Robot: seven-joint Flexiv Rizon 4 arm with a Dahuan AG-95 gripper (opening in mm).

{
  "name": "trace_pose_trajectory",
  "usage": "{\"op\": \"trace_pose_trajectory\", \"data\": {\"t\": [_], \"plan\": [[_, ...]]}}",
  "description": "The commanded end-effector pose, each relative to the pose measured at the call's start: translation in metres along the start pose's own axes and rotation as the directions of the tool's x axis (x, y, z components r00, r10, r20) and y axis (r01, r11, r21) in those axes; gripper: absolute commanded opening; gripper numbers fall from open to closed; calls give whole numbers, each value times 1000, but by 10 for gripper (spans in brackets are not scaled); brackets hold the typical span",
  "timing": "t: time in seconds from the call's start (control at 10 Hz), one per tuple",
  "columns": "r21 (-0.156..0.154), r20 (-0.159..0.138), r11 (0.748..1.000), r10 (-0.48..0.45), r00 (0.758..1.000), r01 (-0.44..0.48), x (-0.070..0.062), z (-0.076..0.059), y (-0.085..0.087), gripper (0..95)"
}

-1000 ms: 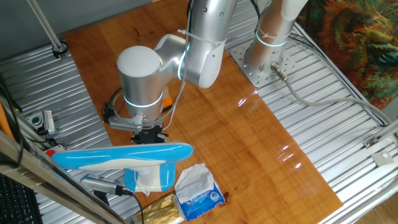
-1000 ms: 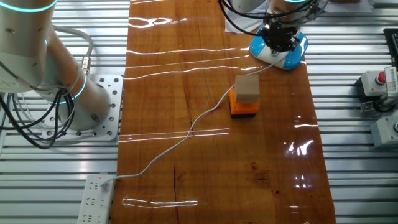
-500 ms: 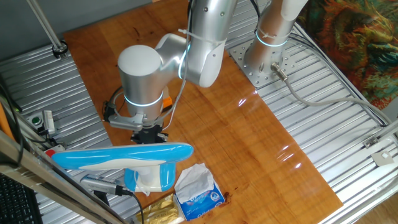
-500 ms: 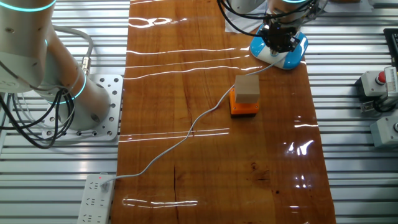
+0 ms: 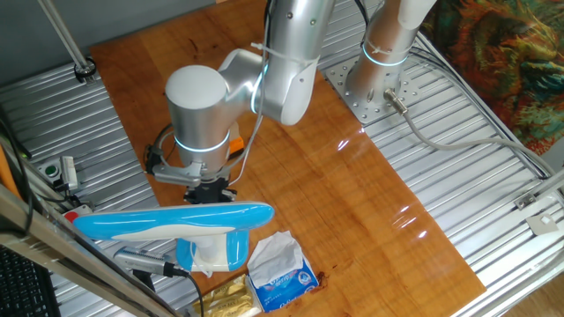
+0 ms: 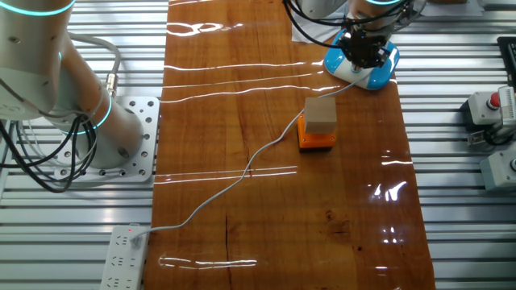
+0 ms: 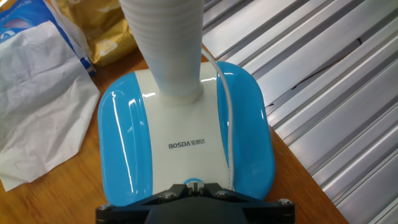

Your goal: Turn on the desk lamp by pressing the button

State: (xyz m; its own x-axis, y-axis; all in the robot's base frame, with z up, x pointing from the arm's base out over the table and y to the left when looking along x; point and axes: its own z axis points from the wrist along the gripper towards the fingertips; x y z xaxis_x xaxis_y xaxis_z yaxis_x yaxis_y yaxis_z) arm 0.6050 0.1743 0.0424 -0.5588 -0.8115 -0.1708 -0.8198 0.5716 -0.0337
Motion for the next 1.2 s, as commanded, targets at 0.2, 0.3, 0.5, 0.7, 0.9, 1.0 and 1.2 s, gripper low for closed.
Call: {"op": "trace_pose_trajectory", "data": {"t": [0.2, 0.3, 0.5, 0.7, 0.9, 1.0, 1.2], "plan": [[7, 3, 1000, -1, 1000, 1, 1, 1, 0, 0], [11, 7, 1000, -3, 1000, 3, 1, 3, 0, 0], [13, 11, 1000, -1, 1000, 1, 1, 5, 0, 0], [6, 3, 1000, -3, 1000, 3, 0, -5, -1, 0], [-1, 0, 1000, -5, 1000, 5, 0, -15, -1, 0], [-8, -4, 1000, -6, 1000, 6, 3, -21, -2, 0], [-13, -14, 1000, 14, 1000, -14, 11, -29, -5, 0]]}}
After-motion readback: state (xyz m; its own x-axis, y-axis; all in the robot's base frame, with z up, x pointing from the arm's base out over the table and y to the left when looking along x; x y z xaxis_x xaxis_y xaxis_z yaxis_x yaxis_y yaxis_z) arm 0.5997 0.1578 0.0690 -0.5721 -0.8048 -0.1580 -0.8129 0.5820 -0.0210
